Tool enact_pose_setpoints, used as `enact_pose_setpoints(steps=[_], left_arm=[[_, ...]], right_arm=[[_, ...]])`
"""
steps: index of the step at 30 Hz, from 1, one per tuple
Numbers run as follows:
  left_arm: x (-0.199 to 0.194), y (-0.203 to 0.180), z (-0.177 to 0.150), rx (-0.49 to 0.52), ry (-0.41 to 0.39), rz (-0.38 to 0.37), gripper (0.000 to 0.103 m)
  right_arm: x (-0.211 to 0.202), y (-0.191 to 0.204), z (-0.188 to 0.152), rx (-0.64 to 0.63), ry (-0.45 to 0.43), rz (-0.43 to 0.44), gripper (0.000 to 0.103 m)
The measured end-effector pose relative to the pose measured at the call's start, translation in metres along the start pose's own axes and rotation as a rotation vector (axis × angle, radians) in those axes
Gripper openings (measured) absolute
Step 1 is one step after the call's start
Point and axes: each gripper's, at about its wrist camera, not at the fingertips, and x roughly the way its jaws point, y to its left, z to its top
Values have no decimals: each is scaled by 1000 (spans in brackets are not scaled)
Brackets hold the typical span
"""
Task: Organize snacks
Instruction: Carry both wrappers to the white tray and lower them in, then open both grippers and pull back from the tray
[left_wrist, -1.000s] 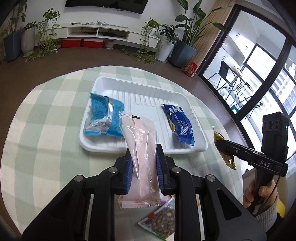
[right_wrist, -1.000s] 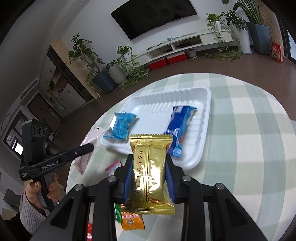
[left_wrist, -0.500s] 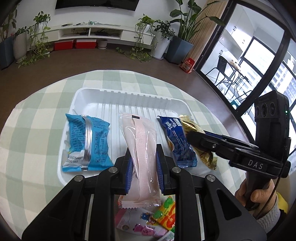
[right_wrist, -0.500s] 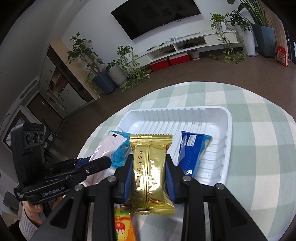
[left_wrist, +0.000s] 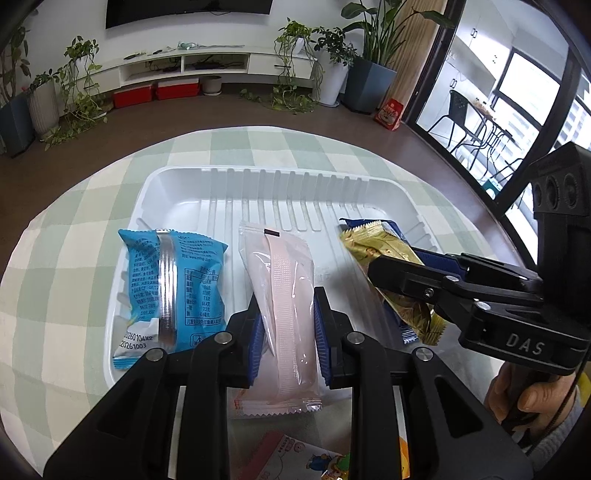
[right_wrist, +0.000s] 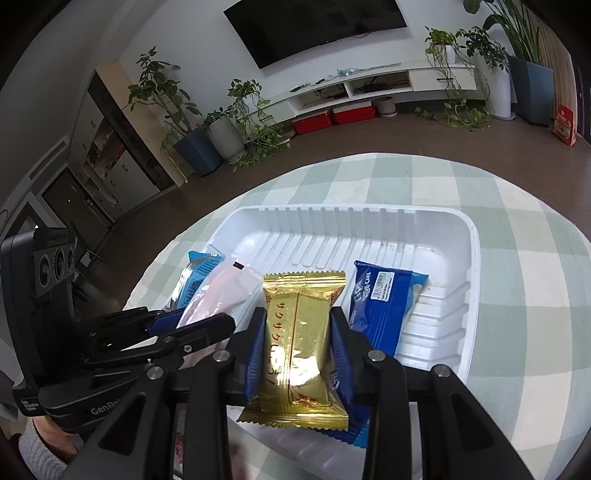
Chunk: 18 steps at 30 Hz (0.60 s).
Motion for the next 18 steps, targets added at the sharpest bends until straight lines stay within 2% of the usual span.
enact_pose_setpoints(steps=[5,8,11,18], left_arm=[[4,1,1,-3,-1,15,26],[2,2,2,-2,-15,12,31],[-1,3,4,-5,-36,6,42],[-16,1,4,4,-62,22,43]], right_arm=[[-3,7,0,-43,-25,-25,51],[-5,9,1,-54,-34,-28,51],[-8,12,1,-63,-43,-26,51],[-16,19,0,-89,-58,-27,52]])
